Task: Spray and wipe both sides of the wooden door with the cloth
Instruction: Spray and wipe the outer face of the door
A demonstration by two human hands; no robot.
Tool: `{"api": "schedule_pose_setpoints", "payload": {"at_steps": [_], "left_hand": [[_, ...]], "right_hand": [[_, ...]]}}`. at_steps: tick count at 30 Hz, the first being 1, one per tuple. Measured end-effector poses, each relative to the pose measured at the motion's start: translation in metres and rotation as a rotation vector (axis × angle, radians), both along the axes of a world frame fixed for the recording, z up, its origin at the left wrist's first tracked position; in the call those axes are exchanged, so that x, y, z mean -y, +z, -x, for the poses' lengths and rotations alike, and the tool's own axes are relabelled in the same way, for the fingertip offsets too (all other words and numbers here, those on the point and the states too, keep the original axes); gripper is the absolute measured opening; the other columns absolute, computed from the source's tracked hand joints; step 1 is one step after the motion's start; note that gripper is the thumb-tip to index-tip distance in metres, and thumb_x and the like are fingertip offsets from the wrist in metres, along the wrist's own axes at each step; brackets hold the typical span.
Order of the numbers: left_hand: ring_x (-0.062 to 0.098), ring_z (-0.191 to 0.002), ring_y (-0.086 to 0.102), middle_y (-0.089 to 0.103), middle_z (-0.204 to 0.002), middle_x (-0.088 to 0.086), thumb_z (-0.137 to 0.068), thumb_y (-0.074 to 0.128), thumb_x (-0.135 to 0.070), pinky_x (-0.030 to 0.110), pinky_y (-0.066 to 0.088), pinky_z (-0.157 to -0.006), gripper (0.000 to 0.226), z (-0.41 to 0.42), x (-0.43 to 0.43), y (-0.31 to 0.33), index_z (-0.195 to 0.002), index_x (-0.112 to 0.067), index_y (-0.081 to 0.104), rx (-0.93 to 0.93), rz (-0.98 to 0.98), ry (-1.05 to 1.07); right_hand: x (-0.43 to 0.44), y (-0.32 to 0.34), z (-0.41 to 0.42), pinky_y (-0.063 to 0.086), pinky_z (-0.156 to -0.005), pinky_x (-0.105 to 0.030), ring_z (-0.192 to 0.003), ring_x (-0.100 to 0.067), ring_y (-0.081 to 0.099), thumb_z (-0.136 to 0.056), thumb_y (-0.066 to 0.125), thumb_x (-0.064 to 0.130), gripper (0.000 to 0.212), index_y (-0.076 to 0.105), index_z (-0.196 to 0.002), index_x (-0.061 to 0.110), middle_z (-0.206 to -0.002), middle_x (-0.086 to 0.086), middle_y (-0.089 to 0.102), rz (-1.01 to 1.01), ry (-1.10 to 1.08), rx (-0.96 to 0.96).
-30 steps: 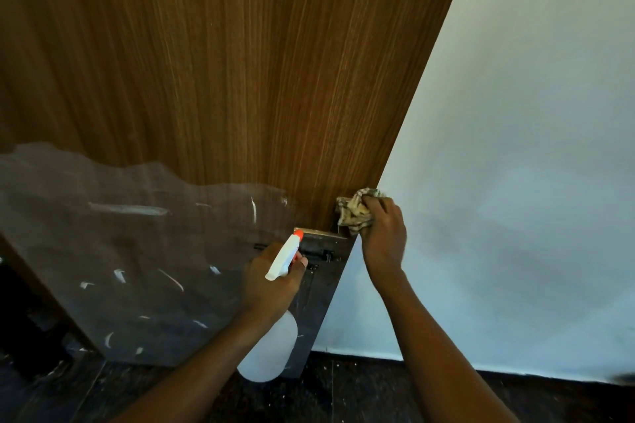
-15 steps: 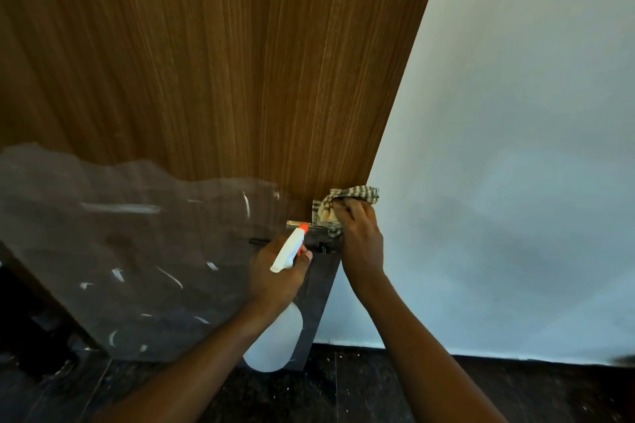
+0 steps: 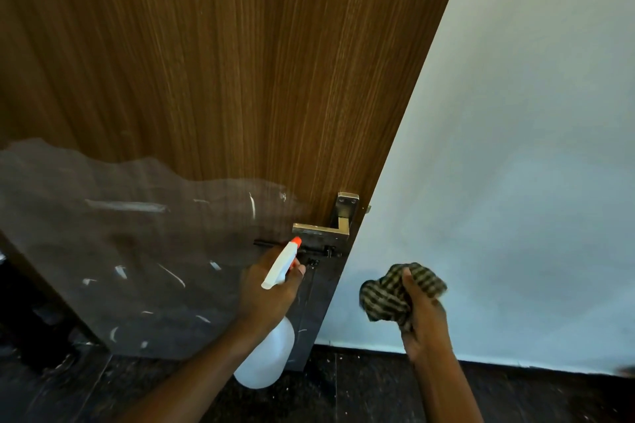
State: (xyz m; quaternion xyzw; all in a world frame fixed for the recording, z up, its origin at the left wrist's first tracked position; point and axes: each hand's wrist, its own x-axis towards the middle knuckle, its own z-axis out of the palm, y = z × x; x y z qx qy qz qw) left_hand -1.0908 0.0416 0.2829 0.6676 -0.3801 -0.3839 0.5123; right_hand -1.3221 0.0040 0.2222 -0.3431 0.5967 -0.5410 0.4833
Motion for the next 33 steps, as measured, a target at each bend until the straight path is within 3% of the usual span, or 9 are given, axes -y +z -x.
{"api": "schedule_pose_setpoints", "payload": {"at_steps": [1, 5, 8, 10, 13, 21, 25, 28, 33], "left_hand": [[0.010, -0.078, 0.051, 0.052, -0.095, -0.003, -0.079, 0.071, -0.018, 0.027, 0.049, -0.079, 0.035, -0.001, 0.000, -0.001, -0.103, -0.023, 0.047, 0.000, -0.001, -0.003], [0.009, -0.074, 0.052, 0.055, -0.095, -0.004, -0.079, 0.072, -0.018, 0.019, 0.048, -0.072, 0.034, -0.002, 0.000, -0.004, -0.103, -0.023, 0.048, 0.019, 0.025, -0.012], [0.014, -0.071, 0.057, 0.058, -0.081, -0.005, -0.079, 0.072, -0.019, 0.015, 0.049, -0.062, 0.027, -0.005, -0.002, -0.006, -0.099, -0.020, 0.054, 0.041, 0.028, -0.018], [0.021, -0.075, 0.061, 0.063, -0.085, 0.005, -0.076, 0.075, -0.024, 0.028, 0.057, -0.069, 0.032, -0.009, -0.002, -0.008, -0.103, -0.015, 0.060, 0.031, 0.004, 0.019], [0.023, -0.079, 0.062, 0.064, -0.089, 0.005, -0.074, 0.076, -0.027, 0.037, 0.057, -0.078, 0.035, -0.017, -0.004, -0.009, -0.103, -0.016, 0.060, 0.015, -0.002, 0.062], [0.026, -0.084, 0.062, 0.062, -0.095, 0.007, -0.077, 0.073, -0.025, 0.043, 0.055, -0.083, 0.032, -0.048, -0.008, -0.006, -0.102, -0.020, 0.054, 0.017, -0.004, 0.105], [0.022, -0.072, 0.061, 0.062, -0.080, 0.003, -0.076, 0.075, -0.021, 0.041, 0.057, -0.076, 0.022, -0.048, -0.006, -0.007, -0.088, -0.025, 0.057, 0.041, 0.033, 0.076], [0.023, -0.071, 0.062, 0.062, -0.077, 0.001, -0.076, 0.076, -0.021, 0.041, 0.058, -0.073, 0.021, -0.041, -0.005, -0.006, -0.085, -0.028, 0.059, 0.039, 0.049, 0.035], [0.020, -0.071, 0.060, 0.058, -0.076, -0.004, -0.077, 0.075, -0.021, 0.036, 0.055, -0.076, 0.026, -0.026, -0.002, -0.004, -0.079, -0.032, 0.052, 0.027, 0.057, 0.016]], "right_hand": [[0.001, 0.009, -0.010, 0.058, -0.080, -0.039, -0.095, -0.028, 0.069, -0.082, 0.075, 0.023, 0.034, 0.064, -0.112, 0.011, -0.103, -0.010, 0.071, 0.031, -0.101, 0.049], [0.023, 0.030, -0.062, 0.045, -0.060, -0.007, -0.090, -0.023, 0.069, -0.091, 0.069, 0.009, 0.030, 0.058, -0.118, 0.013, -0.098, -0.003, 0.067, 0.291, -0.164, -0.650], [0.040, 0.015, -0.098, 0.056, -0.086, -0.030, -0.113, -0.025, 0.063, -0.094, 0.063, 0.013, 0.049, 0.046, -0.139, 0.014, -0.128, -0.011, 0.062, 0.357, 0.107, -0.923], [0.046, -0.001, -0.110, 0.046, -0.106, -0.049, -0.135, -0.033, 0.048, -0.089, 0.069, 0.012, 0.062, 0.044, -0.145, 0.007, -0.147, -0.017, 0.048, 0.454, 0.176, -1.101], [0.053, -0.007, -0.115, 0.036, -0.112, -0.056, -0.138, -0.035, 0.044, -0.079, 0.077, 0.003, 0.065, 0.053, -0.139, 0.001, -0.145, -0.018, 0.051, 0.562, 0.159, -1.245], [0.057, -0.006, -0.170, 0.033, -0.108, -0.045, -0.129, -0.034, 0.055, -0.065, 0.091, 0.018, 0.080, 0.056, -0.137, 0.008, -0.139, -0.013, 0.058, 0.618, 0.333, -1.296], [0.058, -0.004, -0.131, 0.048, -0.101, -0.049, -0.130, -0.033, 0.054, -0.067, 0.087, 0.008, 0.079, 0.054, -0.139, 0.011, -0.142, -0.012, 0.055, 0.778, 0.381, -1.367], [0.059, -0.004, -0.080, 0.059, -0.086, -0.050, -0.131, -0.032, 0.053, -0.070, 0.081, -0.004, 0.079, 0.053, -0.142, 0.014, -0.145, -0.010, 0.053, 0.695, 0.300, -1.351], [0.058, -0.010, -0.100, 0.050, -0.101, -0.052, -0.135, -0.034, 0.048, -0.074, 0.081, 0.002, 0.069, 0.057, -0.138, 0.014, -0.144, -0.009, 0.053, 0.666, 0.222, -1.282]]}}
